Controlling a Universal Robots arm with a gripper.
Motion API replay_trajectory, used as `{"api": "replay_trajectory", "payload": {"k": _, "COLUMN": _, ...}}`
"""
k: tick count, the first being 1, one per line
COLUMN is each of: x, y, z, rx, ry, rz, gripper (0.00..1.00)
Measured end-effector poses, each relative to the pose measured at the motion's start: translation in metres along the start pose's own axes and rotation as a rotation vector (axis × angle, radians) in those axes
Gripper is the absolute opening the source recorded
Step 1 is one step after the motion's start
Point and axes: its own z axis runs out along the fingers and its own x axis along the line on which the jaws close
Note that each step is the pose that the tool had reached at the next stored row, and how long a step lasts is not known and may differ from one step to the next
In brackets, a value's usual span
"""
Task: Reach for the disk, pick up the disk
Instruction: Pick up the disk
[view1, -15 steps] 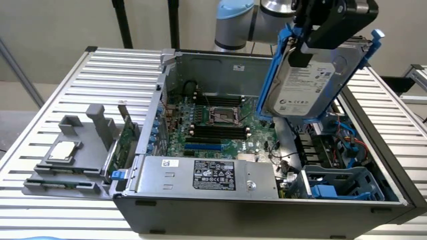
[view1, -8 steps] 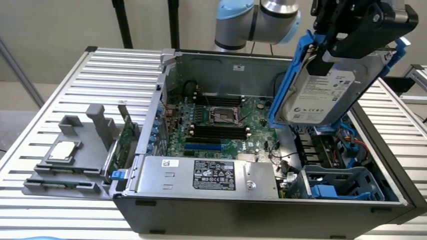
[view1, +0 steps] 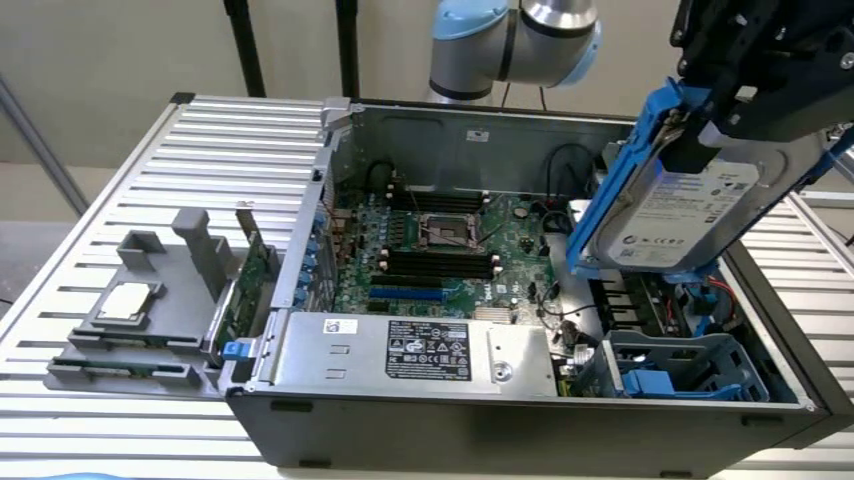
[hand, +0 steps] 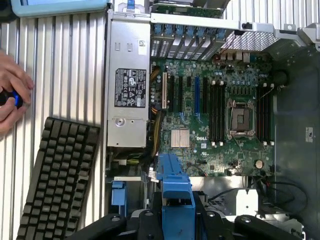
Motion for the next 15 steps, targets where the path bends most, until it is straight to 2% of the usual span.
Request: {"api": "replay_trajectory", "payload": {"k": 15, "x": 0.038, "y": -0.0407, "z": -0.0046, "rx": -0.0018, "ry": 0.0002, "rz": 0.0, "gripper": 0.33}}
